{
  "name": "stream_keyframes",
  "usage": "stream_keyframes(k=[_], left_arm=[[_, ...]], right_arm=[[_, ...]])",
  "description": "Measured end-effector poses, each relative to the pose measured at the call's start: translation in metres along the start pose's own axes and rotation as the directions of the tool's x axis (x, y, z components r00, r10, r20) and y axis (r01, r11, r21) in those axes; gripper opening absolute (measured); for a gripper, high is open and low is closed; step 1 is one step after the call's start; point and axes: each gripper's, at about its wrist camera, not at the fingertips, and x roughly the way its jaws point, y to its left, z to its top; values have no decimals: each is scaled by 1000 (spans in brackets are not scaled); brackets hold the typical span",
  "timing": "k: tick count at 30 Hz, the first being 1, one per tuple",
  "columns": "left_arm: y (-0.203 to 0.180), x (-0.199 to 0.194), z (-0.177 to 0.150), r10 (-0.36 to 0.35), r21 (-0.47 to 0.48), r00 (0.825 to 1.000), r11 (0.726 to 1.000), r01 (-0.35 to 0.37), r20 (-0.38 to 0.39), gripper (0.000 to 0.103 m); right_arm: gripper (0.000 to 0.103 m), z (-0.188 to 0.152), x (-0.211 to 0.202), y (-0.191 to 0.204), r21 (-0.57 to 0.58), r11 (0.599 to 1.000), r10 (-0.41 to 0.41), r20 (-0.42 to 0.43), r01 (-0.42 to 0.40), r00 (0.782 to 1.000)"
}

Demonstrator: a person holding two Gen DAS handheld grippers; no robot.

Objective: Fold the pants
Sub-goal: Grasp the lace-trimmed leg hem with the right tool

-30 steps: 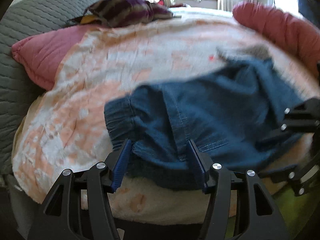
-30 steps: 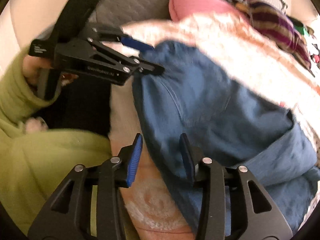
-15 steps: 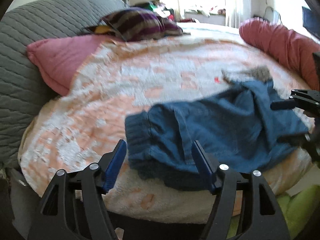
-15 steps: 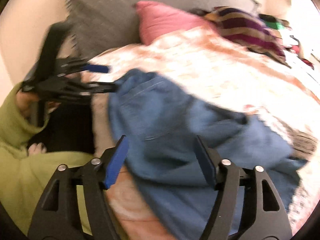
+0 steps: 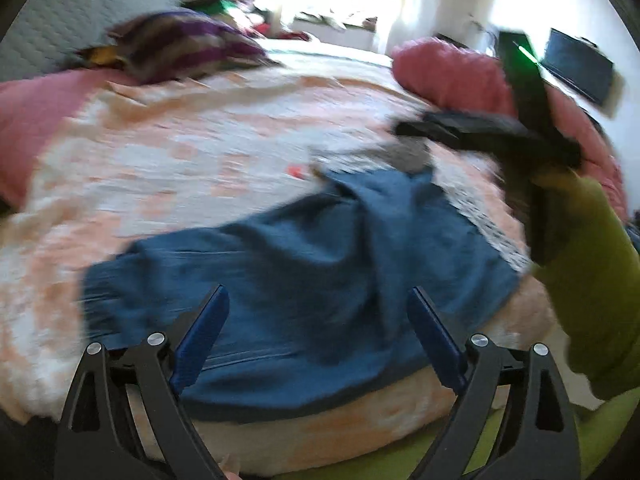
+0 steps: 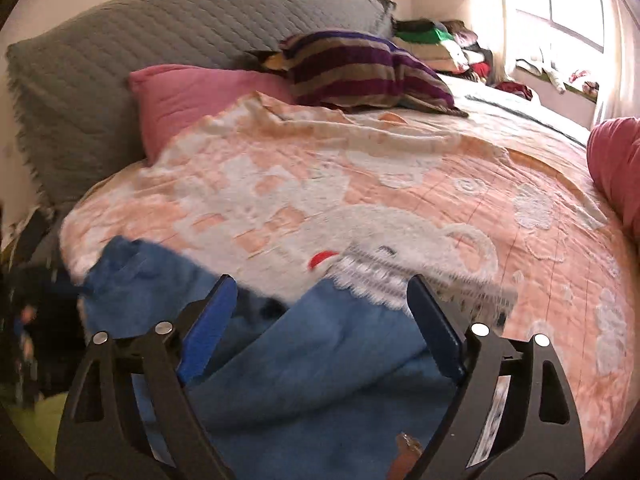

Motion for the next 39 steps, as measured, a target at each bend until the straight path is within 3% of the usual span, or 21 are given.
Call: stream_keyframes(k=[3, 7, 8, 10, 13, 16, 18, 19, 21, 25, 28, 32, 33, 34, 36, 39], left_arm=[[-18, 30, 6, -58, 11, 996, 998, 59, -74, 86], [-33, 65, 9, -117, 18, 984, 993, 120, -135, 77], [-33, 74, 9, -118, 10, 982, 993, 120, -146, 72], [-32, 87, 7, -142, -23, 975, 990, 141, -168, 50], [-30, 97, 2, -153, -36, 972, 988, 149, -176, 35], [-37, 95, -4, -144, 3, 975, 989, 146, -168, 33], [-40, 94, -6, -146, 18, 976, 988, 151, -163, 33], [-41, 94, -7, -148, 21, 976, 988, 153, -160, 33], [-40, 92, -8, -157, 20, 976, 987, 162, -153, 33], [-44, 85, -12, -159, 37, 978, 986, 165, -133, 36], [-44, 78, -13, -161, 36, 980, 985, 166, -116, 49], [-48, 74, -12, -147, 49, 985, 987, 152, -88, 48], [-49, 73, -12, -137, 58, 987, 988, 142, -83, 45], [-50, 72, -12, -117, 72, 990, 990, 123, -78, 29], [-52, 71, -11, -90, 91, 993, 991, 97, -74, 7], [-48, 72, -5, -83, 113, 994, 989, 90, -64, 4]], right_arm=[[81, 14, 39, -8, 20, 999, -45, -82, 47, 996], [81, 20, 87, -3, -14, 1000, -17, -184, 14, 983], [81, 19, 102, -1, -24, 999, -43, -218, 38, 975], [80, 18, 119, 4, -38, 998, -49, -242, 41, 969], [74, 17, 141, 9, -60, 996, -82, -269, 68, 960], [58, 14, 157, 3, -43, 995, -103, -298, 95, 949], [32, 12, 162, -5, -36, 995, -100, -303, 93, 948], [26, 12, 161, -10, -22, 996, -85, -296, 83, 951], [5, 13, 149, -24, 62, 998, -3, -270, 21, 963], [5, 13, 103, -41, 86, 996, -19, -182, 35, 983], [5, 7, 58, -58, 136, 990, -18, -116, 34, 993], [5, -6, 9, -77, 182, 982, -36, -54, 45, 998], [5, -12, -5, -83, 201, 978, -40, -39, 47, 998], [5, -15, -15, -87, 214, 975, -44, -31, 50, 999], [5, -26, -38, -94, 239, 969, -60, -19, 63, 998], [5, -44, -68, -102, 289, 956, -56, -1, 54, 998]])
